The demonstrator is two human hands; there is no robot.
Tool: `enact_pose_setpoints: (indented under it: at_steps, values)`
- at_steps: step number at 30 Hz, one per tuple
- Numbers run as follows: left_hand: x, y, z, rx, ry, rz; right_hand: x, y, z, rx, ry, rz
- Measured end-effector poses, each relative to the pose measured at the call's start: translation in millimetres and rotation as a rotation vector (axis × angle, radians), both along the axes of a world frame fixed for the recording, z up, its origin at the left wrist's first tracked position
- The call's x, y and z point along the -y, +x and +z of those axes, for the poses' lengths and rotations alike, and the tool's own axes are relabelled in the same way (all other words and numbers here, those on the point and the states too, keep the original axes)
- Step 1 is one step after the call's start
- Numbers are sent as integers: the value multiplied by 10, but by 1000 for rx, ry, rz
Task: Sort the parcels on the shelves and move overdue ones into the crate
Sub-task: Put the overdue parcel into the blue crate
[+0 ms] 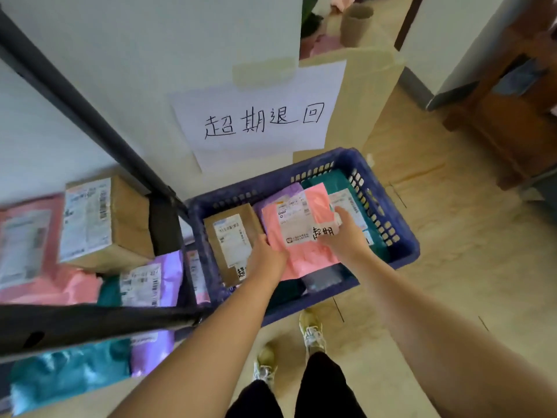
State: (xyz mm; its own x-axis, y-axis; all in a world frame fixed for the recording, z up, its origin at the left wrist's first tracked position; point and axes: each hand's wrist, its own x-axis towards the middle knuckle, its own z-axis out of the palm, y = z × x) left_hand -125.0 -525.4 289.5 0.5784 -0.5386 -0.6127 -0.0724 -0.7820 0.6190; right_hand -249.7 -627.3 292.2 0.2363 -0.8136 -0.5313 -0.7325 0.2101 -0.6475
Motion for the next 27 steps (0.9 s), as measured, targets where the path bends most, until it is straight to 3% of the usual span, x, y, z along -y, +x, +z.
enact_pose_setpoints:
  at_steps: [4,16,19,27]
  values:
    - [226,35,-245,164,78,-52,310,162,-259,-70,-48,229]
    - [619,285,-941,645,320,-516,1047,473,-1038,-320,-91,809]
    - [642,345,-1065,668,343,-565,1082,578,-1175,-414,-130,923]
    - [690,328,-1063,642,403,-667,1047,624,-1314,-485,-151,952]
